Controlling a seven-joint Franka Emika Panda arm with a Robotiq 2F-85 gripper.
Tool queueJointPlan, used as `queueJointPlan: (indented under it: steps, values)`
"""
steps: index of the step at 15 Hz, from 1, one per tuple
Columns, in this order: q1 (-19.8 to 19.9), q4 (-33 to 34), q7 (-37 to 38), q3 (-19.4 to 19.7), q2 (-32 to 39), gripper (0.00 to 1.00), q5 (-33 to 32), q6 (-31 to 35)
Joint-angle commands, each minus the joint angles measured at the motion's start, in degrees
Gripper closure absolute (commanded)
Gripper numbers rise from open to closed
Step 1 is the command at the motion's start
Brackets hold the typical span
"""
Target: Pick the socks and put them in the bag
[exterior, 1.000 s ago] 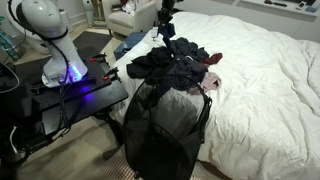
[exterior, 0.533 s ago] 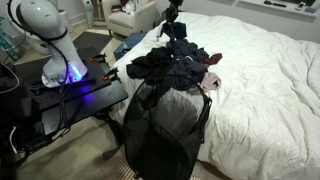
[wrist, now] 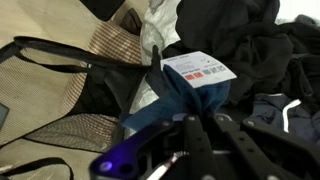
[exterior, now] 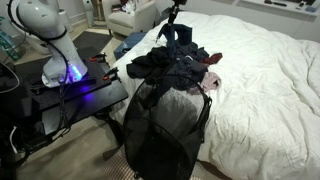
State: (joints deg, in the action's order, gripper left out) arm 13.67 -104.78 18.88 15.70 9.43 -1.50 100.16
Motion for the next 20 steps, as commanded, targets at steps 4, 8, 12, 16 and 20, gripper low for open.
queueJointPlan:
  steps: [4, 8, 12, 16, 20]
  values:
    - [2.97, -4.56, 12.83, 3.64, -5.01, 0.98, 1.53, 2.32]
    - [4.58, -6.34, 21.03, 5.64, -7.60, 0.98, 1.38, 2.82]
    - [6.49, -8.29, 29.94, 7.28, -10.83, 0.98, -0.04, 3.64]
    - [7.81, -10.61, 41.07, 7.37, -14.22, 0.98, -5.17, 7.85]
    - [8.90, -12.99, 54.45, 6.74, -16.60, 0.98, -13.52, 10.71]
